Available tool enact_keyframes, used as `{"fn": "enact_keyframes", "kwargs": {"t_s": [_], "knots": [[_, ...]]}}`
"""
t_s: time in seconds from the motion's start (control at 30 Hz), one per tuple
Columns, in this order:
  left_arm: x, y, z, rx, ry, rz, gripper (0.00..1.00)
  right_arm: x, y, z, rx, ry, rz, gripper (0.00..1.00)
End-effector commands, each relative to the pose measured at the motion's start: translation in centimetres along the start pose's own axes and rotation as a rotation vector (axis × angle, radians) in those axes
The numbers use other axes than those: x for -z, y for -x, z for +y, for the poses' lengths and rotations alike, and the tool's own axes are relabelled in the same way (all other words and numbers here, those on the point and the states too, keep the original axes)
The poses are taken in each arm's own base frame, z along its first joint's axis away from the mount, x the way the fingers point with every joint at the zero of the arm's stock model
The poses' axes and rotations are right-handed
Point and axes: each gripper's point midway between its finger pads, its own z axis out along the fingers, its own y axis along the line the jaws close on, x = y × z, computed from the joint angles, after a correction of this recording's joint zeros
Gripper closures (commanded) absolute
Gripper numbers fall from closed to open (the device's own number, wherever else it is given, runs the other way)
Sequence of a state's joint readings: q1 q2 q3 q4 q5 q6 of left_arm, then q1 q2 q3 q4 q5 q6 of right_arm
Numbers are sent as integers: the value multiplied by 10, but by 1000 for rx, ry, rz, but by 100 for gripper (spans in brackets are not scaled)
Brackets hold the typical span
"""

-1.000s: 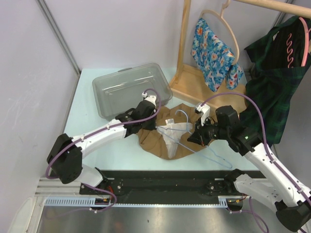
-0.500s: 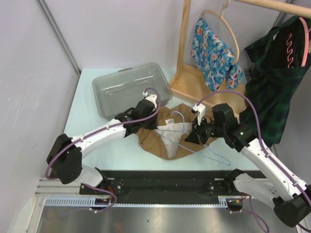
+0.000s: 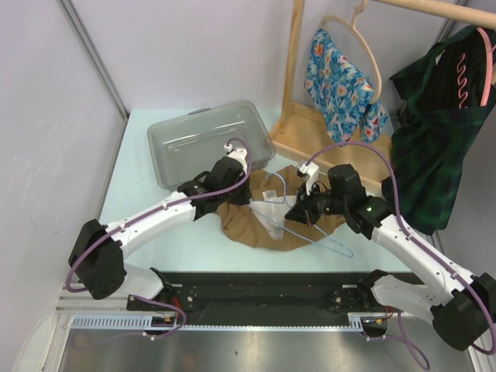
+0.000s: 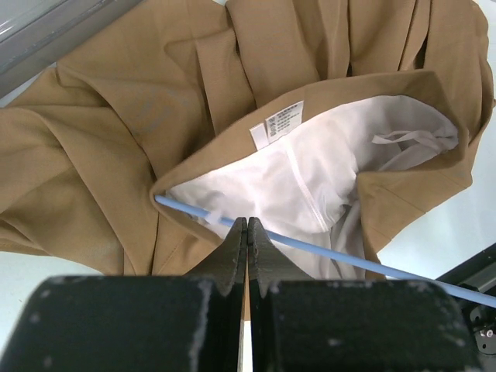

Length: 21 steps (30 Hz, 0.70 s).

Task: Place the skirt on the hanger
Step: Place skirt on hanger

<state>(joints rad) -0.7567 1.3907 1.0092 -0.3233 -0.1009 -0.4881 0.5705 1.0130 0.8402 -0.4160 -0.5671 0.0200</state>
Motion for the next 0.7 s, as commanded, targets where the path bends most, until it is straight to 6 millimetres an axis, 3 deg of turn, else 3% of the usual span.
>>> {"fn": "enact_keyframes", "kwargs": {"t_s": [0.0,0.17,0.43,0.67], "knots": [[9,12,-3,7,-22,-42,100,-16,19,7,44,63,-95,100],[9,9,-2,5,-21,-36,100,-25,18,9,45,87,-120,100],[9,8,4,16,9,-36,100,-40,19,-6,18,48,-191,100],[14,9,23,40,108,-49,100,-45,24,-22,23,-37,-263,100]]}}
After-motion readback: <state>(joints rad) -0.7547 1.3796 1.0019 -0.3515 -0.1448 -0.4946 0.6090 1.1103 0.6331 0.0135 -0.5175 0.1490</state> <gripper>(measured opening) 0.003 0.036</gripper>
